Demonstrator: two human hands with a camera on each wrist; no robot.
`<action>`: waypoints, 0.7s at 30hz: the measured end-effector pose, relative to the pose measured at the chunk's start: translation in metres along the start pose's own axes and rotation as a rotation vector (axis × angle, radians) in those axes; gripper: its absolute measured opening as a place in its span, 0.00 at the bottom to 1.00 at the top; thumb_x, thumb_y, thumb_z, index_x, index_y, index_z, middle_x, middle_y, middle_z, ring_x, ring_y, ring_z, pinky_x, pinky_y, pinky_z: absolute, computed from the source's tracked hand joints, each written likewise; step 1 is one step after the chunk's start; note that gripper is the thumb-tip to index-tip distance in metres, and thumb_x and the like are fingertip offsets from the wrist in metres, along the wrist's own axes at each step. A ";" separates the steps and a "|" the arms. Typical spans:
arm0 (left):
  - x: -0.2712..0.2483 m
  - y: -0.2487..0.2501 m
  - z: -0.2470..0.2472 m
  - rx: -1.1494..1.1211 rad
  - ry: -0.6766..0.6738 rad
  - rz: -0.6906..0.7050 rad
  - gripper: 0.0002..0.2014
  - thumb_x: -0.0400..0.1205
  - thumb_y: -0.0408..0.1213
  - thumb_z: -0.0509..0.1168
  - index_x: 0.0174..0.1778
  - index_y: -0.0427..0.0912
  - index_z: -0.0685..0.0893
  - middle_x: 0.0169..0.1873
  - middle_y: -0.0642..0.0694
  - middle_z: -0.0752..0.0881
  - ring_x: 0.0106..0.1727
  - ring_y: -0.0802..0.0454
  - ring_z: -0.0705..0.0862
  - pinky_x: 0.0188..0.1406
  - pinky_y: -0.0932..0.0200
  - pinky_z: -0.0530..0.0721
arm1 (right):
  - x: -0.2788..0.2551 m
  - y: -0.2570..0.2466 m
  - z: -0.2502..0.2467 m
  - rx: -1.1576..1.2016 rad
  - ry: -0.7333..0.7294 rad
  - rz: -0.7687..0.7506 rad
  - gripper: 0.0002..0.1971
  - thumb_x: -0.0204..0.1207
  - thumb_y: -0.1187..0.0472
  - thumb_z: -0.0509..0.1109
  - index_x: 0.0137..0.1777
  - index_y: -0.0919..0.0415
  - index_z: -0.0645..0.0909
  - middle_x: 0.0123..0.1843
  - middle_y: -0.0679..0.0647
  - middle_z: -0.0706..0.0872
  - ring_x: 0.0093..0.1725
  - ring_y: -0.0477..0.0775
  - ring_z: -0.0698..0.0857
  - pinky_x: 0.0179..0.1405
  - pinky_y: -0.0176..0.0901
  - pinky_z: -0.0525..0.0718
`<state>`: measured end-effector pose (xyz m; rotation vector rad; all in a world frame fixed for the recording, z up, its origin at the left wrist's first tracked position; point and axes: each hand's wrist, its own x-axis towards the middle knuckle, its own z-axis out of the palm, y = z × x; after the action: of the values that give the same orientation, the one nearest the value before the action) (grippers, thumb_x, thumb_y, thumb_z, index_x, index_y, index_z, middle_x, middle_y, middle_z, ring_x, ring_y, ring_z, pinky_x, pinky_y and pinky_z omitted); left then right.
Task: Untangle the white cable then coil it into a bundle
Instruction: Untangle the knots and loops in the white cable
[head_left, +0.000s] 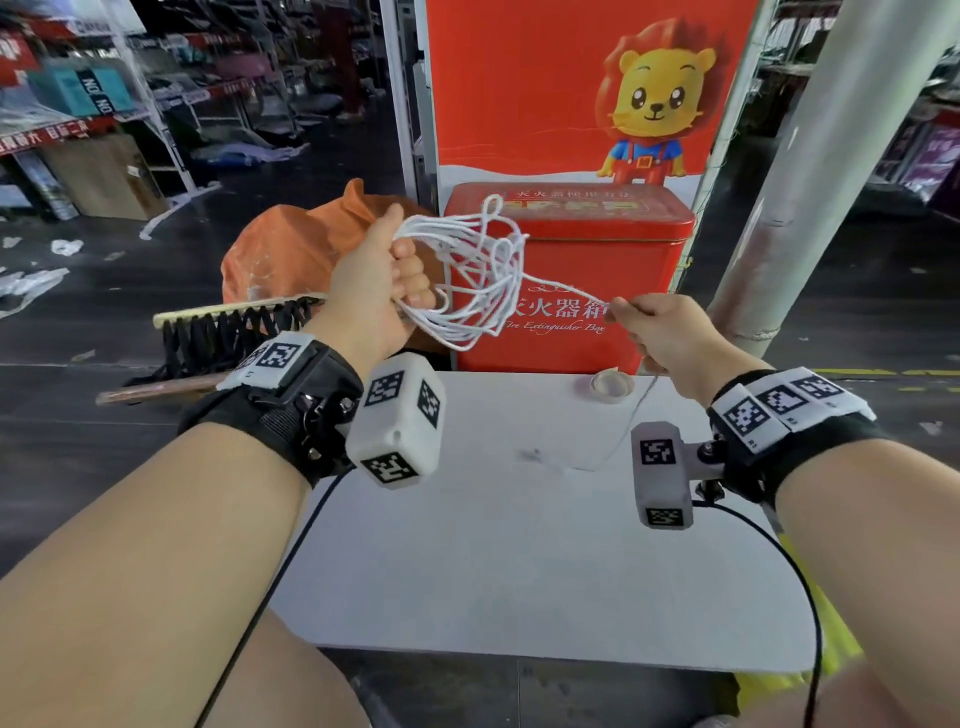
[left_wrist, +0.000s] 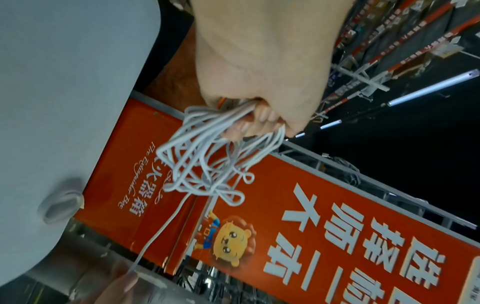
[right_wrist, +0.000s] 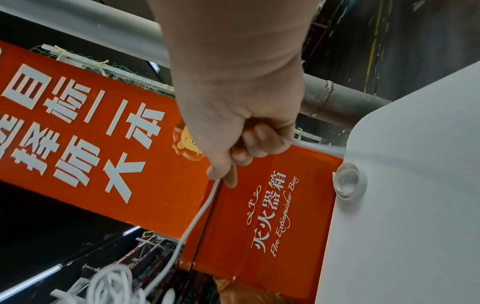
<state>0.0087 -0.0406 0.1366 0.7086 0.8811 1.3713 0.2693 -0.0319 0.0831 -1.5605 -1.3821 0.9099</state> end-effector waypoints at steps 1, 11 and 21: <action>0.003 0.000 -0.005 -0.033 0.036 0.008 0.23 0.85 0.50 0.59 0.25 0.47 0.65 0.13 0.55 0.60 0.13 0.60 0.58 0.13 0.67 0.61 | -0.001 0.000 -0.002 -0.015 0.001 -0.002 0.14 0.81 0.53 0.65 0.44 0.63 0.85 0.26 0.52 0.64 0.24 0.50 0.61 0.22 0.39 0.63; 0.013 -0.007 -0.016 -0.174 0.025 -0.016 0.15 0.82 0.36 0.54 0.27 0.45 0.65 0.16 0.53 0.65 0.17 0.58 0.64 0.22 0.65 0.70 | -0.004 0.018 -0.011 -0.604 -0.083 -0.055 0.12 0.78 0.65 0.60 0.40 0.67 0.84 0.29 0.53 0.78 0.32 0.54 0.73 0.24 0.39 0.69; 0.024 -0.039 -0.007 -0.006 0.098 -0.157 0.15 0.82 0.27 0.52 0.28 0.42 0.63 0.19 0.47 0.68 0.16 0.52 0.69 0.32 0.57 0.75 | -0.010 0.010 0.037 -1.200 -0.389 -0.491 0.21 0.79 0.71 0.59 0.60 0.46 0.82 0.59 0.48 0.83 0.58 0.55 0.80 0.51 0.45 0.76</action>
<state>0.0227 -0.0206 0.0968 0.5593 0.9893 1.2759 0.2377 -0.0381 0.0590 -1.6965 -2.7263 -0.0208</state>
